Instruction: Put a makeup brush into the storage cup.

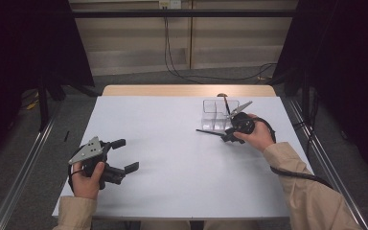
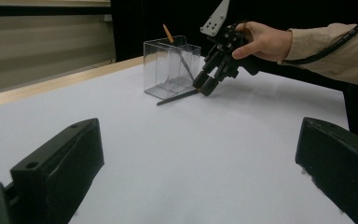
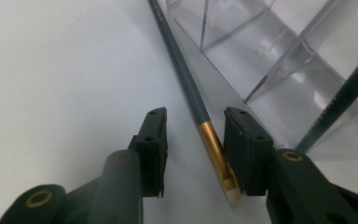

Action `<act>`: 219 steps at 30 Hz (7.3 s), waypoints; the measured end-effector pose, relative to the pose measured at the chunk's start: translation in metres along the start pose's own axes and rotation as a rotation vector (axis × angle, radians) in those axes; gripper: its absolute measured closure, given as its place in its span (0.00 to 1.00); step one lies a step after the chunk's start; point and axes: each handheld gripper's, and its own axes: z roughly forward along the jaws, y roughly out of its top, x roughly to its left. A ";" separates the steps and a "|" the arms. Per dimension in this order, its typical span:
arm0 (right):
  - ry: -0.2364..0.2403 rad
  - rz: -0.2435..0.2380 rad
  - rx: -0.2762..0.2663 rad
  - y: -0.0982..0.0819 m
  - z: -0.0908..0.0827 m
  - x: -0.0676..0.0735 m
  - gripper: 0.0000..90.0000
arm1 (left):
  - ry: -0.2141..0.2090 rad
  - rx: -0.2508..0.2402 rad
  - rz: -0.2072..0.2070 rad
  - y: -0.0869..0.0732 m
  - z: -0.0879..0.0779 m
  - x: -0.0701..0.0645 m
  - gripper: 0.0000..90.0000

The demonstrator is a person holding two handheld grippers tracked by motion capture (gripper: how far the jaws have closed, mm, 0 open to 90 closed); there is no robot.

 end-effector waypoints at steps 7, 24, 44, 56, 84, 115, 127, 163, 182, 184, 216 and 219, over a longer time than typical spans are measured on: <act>0.001 -0.020 0.049 0.003 -0.002 0.003 0.83 | 0.003 0.000 0.000 0.000 -0.001 0.000 0.01; 0.032 -0.047 0.170 0.003 -0.010 0.017 0.87 | -0.001 -0.006 0.008 0.002 0.001 -0.002 0.01; 0.036 -0.035 0.217 0.014 -0.004 0.019 0.93 | -0.002 0.002 0.002 0.001 0.001 -0.001 0.01; 0.045 -0.089 0.328 0.017 -0.007 0.029 0.92 | -0.008 0.001 -0.008 0.000 0.003 -0.002 0.01; 0.049 -0.145 0.363 0.021 -0.006 0.031 0.93 | -0.023 0.014 -0.011 0.000 0.005 -0.003 0.01; 0.143 -0.280 0.333 0.031 -0.033 0.062 0.93 | -0.049 0.109 -0.011 0.008 0.029 -0.005 0.00; 0.174 -0.349 0.322 0.037 -0.037 0.081 0.93 | -0.073 0.110 -0.001 0.012 0.043 -0.004 0.00; 0.247 -0.502 0.315 0.054 -0.036 0.120 0.93 | -0.098 0.411 -0.007 0.040 0.094 -0.003 0.04; 0.277 -0.540 0.308 0.061 -0.037 0.132 0.93 | -0.130 0.662 0.166 0.053 0.126 -0.013 0.20; 0.279 -0.542 0.306 0.061 -0.037 0.132 0.93 | -0.136 0.675 0.175 0.055 0.128 -0.014 0.23; 0.288 -0.556 0.289 0.062 -0.036 0.133 0.93 | -0.255 0.796 0.263 0.062 0.152 -0.029 0.62; 0.280 -0.551 0.285 0.063 -0.036 0.132 0.93 | -0.269 0.807 0.264 0.060 0.154 -0.031 0.63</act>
